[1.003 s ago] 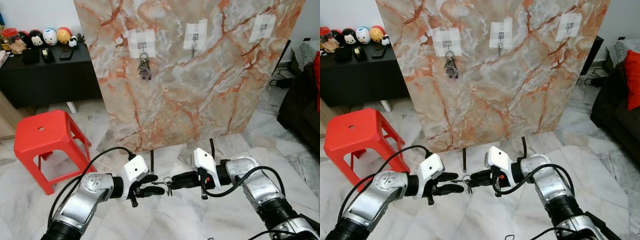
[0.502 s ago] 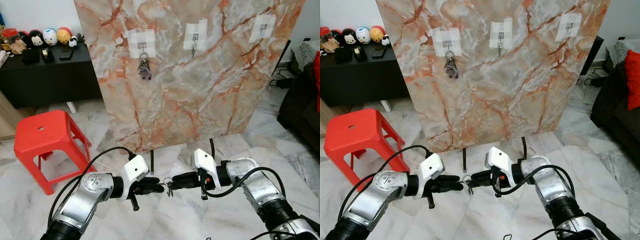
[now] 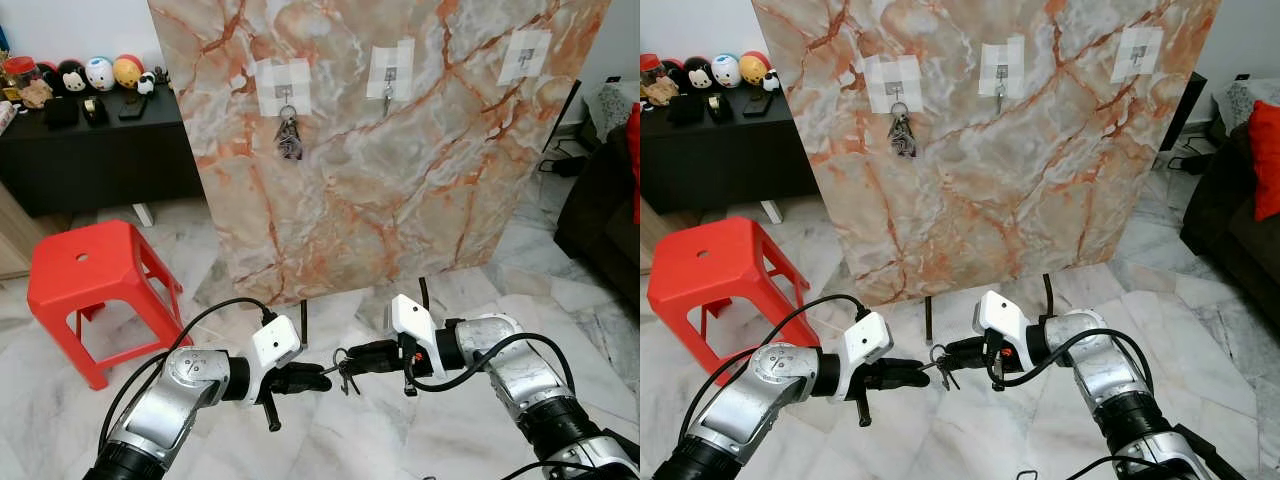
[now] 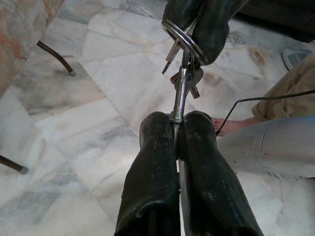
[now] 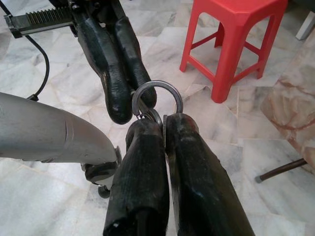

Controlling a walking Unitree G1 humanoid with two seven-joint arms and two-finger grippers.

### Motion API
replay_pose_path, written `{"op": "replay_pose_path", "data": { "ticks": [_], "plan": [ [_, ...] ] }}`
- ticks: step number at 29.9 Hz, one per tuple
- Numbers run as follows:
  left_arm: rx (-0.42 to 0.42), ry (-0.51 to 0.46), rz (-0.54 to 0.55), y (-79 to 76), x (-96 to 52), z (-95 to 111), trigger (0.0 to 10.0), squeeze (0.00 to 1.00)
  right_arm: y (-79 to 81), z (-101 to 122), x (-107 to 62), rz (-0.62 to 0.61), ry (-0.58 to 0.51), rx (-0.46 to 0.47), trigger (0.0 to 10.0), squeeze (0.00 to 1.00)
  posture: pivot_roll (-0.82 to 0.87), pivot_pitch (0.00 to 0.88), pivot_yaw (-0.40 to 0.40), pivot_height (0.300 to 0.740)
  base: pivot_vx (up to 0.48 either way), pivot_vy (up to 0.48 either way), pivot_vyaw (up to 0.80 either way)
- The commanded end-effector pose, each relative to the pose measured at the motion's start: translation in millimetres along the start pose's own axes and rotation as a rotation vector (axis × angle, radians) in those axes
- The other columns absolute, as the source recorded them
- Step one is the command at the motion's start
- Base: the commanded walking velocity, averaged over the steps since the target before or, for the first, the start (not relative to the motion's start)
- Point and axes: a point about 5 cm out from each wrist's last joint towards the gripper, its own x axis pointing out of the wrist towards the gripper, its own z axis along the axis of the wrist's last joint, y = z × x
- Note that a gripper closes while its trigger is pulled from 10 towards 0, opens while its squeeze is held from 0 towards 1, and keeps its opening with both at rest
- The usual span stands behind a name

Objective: Hang keys on a hook

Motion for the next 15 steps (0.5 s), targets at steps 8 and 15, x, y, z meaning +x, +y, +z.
{"op": "replay_pose_path", "data": {
  "ticks": [8, 15],
  "plan": [
    [0.02, 0.005, 0.04, 4.8, -6.4, 4, 0.0, 0.0, 2.0, -35, -2.6, -0.057, 0.195, 0.043, 10.0, 0.17, -0.05, 0.039, -0.047, 0.74, 0.0, 0.0, 0.0],
    [0.027, 0.021, 0.048, 5.3, -7.6, 2, 0.0, 0.0, -5.6, -47, -12.9, -0.187, 0.238, 0.086, 10.0, 0.0, -0.05, 0.042, -0.047, 0.74, 0.0, 0.0, 0.0]
  ]
}}
